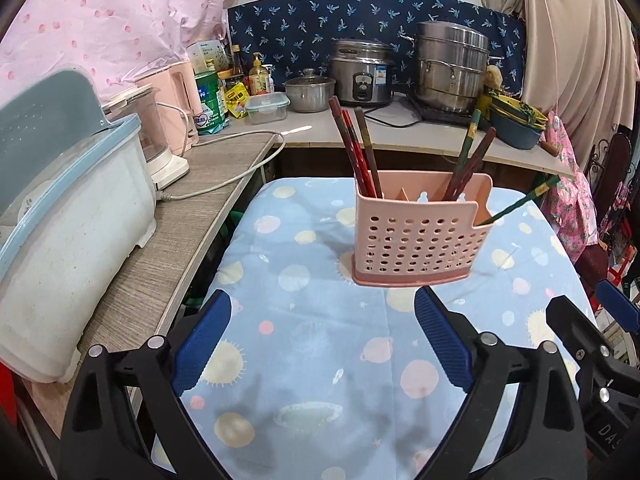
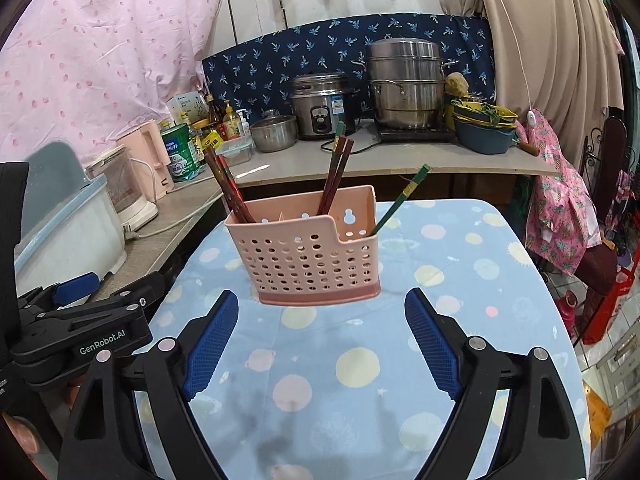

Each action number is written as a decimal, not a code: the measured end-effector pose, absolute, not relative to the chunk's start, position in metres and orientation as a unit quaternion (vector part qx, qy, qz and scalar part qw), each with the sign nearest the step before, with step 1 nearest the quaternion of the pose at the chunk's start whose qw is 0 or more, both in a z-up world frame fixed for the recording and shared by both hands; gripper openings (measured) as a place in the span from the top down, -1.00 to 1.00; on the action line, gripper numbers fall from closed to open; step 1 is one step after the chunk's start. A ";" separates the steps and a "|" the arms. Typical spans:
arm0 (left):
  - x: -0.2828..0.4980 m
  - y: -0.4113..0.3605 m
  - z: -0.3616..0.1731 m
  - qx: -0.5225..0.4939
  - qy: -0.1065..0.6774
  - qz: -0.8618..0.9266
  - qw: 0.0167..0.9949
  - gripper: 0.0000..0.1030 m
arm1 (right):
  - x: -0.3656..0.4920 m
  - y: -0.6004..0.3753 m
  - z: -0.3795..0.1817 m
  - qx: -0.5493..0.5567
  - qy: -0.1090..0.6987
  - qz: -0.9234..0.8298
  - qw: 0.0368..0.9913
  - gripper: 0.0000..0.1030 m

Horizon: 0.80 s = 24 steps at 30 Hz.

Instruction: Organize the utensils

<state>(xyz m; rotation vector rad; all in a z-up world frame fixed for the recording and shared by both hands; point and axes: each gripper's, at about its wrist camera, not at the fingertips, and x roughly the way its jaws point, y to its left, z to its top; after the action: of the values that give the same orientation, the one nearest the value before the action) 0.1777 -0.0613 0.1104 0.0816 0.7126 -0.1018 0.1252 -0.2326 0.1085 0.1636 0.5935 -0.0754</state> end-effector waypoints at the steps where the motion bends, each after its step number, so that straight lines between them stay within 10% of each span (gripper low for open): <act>1: 0.176 -0.061 0.109 0.041 0.350 -0.050 0.934 -0.74 | 0.123 -0.233 0.108 0.079 0.293 -0.039 0.952 -0.62; 24: 0.159 -0.064 0.076 0.060 0.390 -0.038 0.918 -0.79 | 0.109 -0.239 0.080 0.070 0.330 -0.076 0.938 -0.88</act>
<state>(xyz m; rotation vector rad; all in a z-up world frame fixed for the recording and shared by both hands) 0.1585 -0.0640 0.0761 0.1225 0.8018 -0.0783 0.1090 -0.2391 0.0796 0.1422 0.6735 -0.1547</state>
